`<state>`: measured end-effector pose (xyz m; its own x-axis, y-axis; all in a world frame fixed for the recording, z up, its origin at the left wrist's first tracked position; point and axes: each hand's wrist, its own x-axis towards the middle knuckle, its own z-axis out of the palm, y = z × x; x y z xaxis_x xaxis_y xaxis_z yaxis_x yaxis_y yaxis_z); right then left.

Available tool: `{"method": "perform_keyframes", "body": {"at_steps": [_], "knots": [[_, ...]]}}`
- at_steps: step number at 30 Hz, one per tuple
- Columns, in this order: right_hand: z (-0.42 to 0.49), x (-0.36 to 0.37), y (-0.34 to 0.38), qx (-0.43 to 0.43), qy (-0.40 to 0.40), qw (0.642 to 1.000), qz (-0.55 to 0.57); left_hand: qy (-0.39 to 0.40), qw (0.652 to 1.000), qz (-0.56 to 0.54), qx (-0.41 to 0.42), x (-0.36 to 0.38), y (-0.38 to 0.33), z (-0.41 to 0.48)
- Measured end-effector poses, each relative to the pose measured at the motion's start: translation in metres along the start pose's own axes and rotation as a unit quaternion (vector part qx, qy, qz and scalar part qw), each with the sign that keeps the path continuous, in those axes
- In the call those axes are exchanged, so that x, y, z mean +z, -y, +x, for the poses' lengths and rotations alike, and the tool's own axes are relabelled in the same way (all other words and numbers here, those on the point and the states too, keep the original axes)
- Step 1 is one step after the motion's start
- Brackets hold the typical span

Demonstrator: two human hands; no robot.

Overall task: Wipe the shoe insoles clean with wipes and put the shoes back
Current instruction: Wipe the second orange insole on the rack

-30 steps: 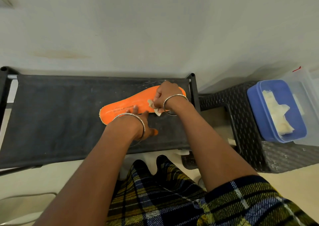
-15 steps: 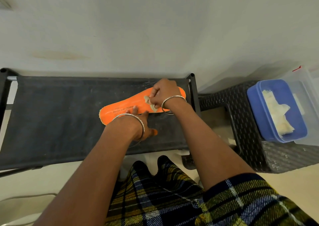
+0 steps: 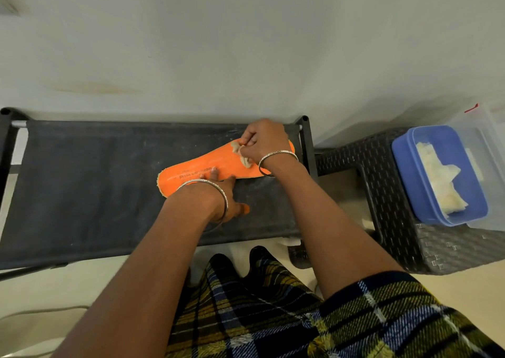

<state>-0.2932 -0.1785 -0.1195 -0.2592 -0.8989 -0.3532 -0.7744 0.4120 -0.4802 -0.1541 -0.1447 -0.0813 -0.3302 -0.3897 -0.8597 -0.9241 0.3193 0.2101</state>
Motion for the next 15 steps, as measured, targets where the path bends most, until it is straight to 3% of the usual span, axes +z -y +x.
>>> {"method": "perform_keyframes", "body": {"at_steps": [5, 12, 15], "knots": [[0.005, -0.010, -0.017, 0.069, -0.129, 0.987, -0.065, 0.005, 1.000, 0.003, -0.004, 0.002, 0.003, 0.002], [-0.004, 0.012, 0.015, -0.033, -0.021, 0.999, 0.022, -0.003, 1.000, -0.016, -0.006, 0.003, 0.000, 0.003], [-0.001, 0.005, 0.008, 0.011, -0.066, 0.998, 0.014, 0.000, 1.000, -0.011, -0.003, 0.003, 0.001, 0.003]]}}
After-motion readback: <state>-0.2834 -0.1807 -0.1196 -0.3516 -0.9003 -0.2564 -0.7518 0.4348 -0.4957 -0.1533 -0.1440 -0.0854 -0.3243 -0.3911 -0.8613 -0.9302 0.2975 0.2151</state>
